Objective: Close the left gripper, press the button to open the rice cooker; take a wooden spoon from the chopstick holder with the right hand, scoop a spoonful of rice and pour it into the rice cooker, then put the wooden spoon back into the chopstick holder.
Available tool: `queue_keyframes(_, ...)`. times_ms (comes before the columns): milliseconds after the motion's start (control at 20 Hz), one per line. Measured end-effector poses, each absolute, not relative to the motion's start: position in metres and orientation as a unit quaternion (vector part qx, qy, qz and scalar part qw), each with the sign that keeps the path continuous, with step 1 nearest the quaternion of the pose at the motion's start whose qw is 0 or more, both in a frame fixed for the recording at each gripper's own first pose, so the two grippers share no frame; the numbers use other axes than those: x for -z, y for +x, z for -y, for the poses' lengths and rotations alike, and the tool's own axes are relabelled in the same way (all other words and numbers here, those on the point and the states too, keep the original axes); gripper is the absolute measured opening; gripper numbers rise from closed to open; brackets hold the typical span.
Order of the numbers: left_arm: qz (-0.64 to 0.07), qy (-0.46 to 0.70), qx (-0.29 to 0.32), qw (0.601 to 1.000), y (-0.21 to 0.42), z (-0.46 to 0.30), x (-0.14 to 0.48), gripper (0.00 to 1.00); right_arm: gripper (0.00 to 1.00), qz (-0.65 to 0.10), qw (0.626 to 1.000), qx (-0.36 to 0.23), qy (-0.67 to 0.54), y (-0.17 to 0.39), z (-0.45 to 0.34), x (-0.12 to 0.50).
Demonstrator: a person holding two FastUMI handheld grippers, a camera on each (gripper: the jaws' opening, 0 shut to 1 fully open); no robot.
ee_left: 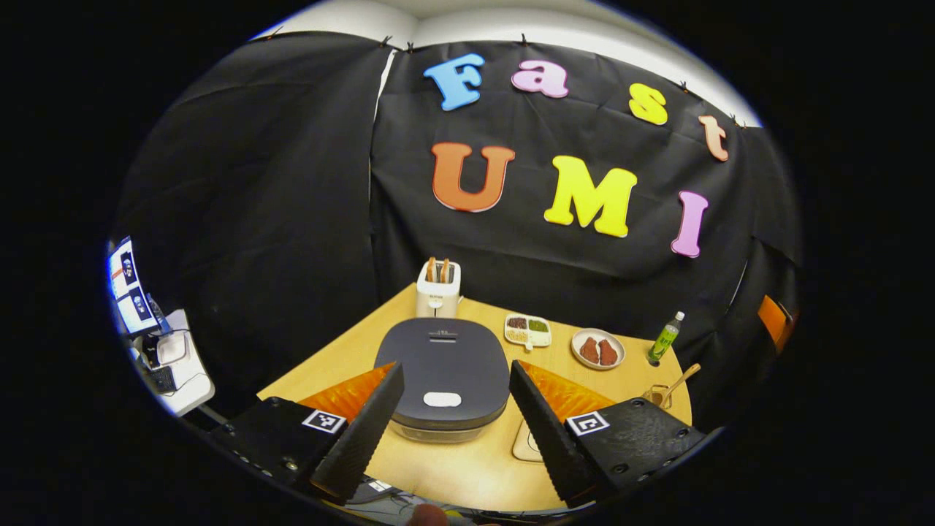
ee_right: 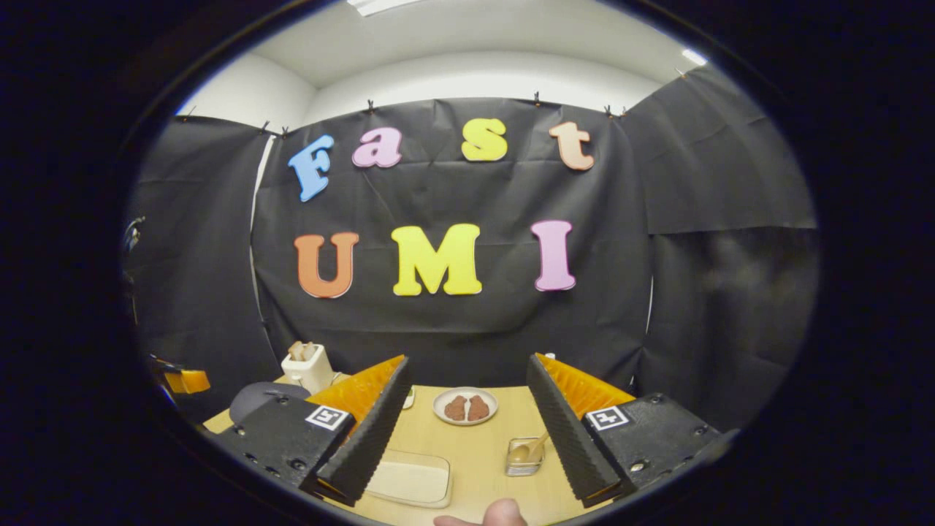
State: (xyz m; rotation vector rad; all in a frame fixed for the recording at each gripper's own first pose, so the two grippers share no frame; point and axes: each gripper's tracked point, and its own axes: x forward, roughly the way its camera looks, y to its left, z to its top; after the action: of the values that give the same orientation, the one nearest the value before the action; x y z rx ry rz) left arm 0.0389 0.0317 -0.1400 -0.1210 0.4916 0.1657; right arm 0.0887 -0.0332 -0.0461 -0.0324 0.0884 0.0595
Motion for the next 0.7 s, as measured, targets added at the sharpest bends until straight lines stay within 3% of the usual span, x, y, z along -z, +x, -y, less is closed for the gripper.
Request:
queue_keyframes(50, -0.262, -0.064, -0.078, 0.96, 0.041, -0.03, 0.151, 0.94, 1.0, -0.05, 0.998, -0.029, -0.014, 0.095, 0.036, 0.05)
queue_keyframes(150, -0.297, -0.07, -0.076, 0.949, 0.051, -0.031, 0.171, 0.77, 1.0, -0.061, 0.998, -0.027, -0.01, 0.107, 0.043, 0.059)
queue_keyframes(200, -0.314, -0.073, -0.076, 0.943, 0.055, -0.032, 0.182, 0.61, 1.0, -0.067, 0.997, -0.026, -0.008, 0.112, 0.047, 0.063)
queue_keyframes(250, -0.332, -0.077, -0.078, 0.937, 0.059, -0.034, 0.194, 0.53, 1.0, -0.071, 0.997, -0.025, -0.006, 0.117, 0.05, 0.068)
queue_keyframes(300, -0.346, -0.08, -0.082, 0.931, 0.063, -0.037, 0.202, 0.54, 1.0, -0.075, 0.997, -0.023, -0.005, 0.122, 0.054, 0.071)
queue_keyframes(350, -0.362, -0.084, -0.083, 0.925, 0.068, -0.038, 0.211, 0.15, 1.0, -0.08, 0.997, -0.02, -0.004, 0.126, 0.058, 0.076)
queue_keyframes(400, -0.376, -0.089, -0.074, 0.919, 0.073, -0.036, 0.22, 0.21, 1.0, -0.086, 0.996, -0.019, -0.001, 0.131, 0.06, 0.081)
queue_keyframes(550, -0.414, -0.107, -0.061, 0.902, 0.083, -0.035, 0.246, 0.19, 1.0, -0.106, 0.994, -0.025, -0.001, 0.14, 0.061, 0.096)
queue_keyframes(600, -0.426, -0.117, -0.057, 0.895, 0.087, -0.037, 0.252, 0.0, 1.0, -0.107, 0.994, -0.025, -0.002, 0.143, 0.062, 0.097)
queue_keyframes(700, -0.443, -0.127, -0.048, 0.886, 0.093, -0.034, 0.262, 0.0, 1.0, -0.107, 0.994, -0.023, -0.001, 0.145, 0.065, 0.099)
